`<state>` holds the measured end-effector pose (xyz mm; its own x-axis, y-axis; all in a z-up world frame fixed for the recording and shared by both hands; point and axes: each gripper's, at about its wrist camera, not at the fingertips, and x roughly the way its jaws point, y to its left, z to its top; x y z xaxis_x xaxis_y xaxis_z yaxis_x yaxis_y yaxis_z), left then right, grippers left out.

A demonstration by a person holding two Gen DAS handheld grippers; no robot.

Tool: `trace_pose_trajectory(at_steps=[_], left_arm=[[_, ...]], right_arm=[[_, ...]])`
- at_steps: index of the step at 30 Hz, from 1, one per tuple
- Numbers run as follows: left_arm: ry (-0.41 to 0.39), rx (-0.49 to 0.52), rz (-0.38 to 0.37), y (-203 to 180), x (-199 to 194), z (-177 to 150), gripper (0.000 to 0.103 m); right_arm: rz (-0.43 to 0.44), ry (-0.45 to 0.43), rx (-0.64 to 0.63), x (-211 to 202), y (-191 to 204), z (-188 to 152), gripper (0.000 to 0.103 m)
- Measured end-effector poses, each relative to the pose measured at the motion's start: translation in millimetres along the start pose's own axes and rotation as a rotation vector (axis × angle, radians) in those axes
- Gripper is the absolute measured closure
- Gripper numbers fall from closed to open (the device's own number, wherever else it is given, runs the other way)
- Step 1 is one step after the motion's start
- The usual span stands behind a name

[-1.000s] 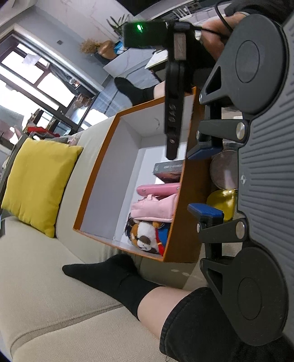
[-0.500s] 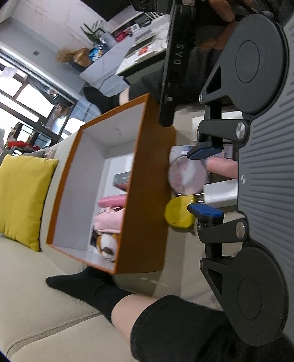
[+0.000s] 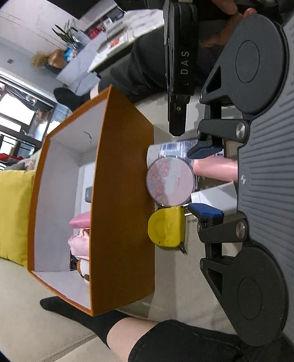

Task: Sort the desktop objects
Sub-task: 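Grasp the white charger with the left tool while the right tool grasps the round pink compact mirror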

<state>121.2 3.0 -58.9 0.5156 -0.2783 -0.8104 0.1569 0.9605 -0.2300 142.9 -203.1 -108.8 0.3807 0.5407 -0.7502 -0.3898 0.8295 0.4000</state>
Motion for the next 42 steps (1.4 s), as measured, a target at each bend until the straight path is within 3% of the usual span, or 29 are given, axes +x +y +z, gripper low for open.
trace_pose_trajectory(at_steps=[4, 10, 13, 18, 20, 22, 28, 30, 32, 39, 42], left_arm=[[0.065, -0.017, 0.091, 3, 10, -1, 0.053], [0.116, -0.068, 0.073, 11, 19, -6, 0.053], [0.131, -0.080, 0.077, 14, 24, -6, 0.053], [0.149, -0.082, 0.085, 16, 28, -7, 0.057], [0.145, -0.102, 0.077, 21, 25, -8, 0.058], [0.135, -0.115, 0.084, 26, 20, -9, 0.060], [0.110, -0.157, 0.123, 47, 5, -13, 0.060], [0.107, -0.171, 0.126, 54, 2, -13, 0.060], [0.106, -0.179, 0.125, 58, 1, -12, 0.060], [0.101, -0.190, 0.116, 71, -4, -13, 0.058], [0.103, -0.210, 0.095, 77, -2, -14, 0.057]], right_arm=[[0.027, 0.020, -0.007, 12, 6, 5, 0.074], [0.026, 0.055, -0.001, 33, 9, 10, 0.066], [0.040, 0.063, 0.005, 40, 9, 10, 0.068], [0.036, 0.056, -0.021, 48, 19, 13, 0.069], [0.023, 0.052, -0.033, 49, 23, 14, 0.077], [0.019, 0.051, -0.057, 50, 27, 14, 0.079], [0.047, 0.130, -0.024, 68, 27, 14, 0.078], [0.031, 0.134, -0.034, 73, 31, 14, 0.074], [0.044, 0.131, -0.015, 77, 31, 18, 0.058], [-0.026, 0.115, -0.045, 94, 44, 25, 0.052], [-0.021, 0.123, -0.100, 102, 52, 24, 0.034]])
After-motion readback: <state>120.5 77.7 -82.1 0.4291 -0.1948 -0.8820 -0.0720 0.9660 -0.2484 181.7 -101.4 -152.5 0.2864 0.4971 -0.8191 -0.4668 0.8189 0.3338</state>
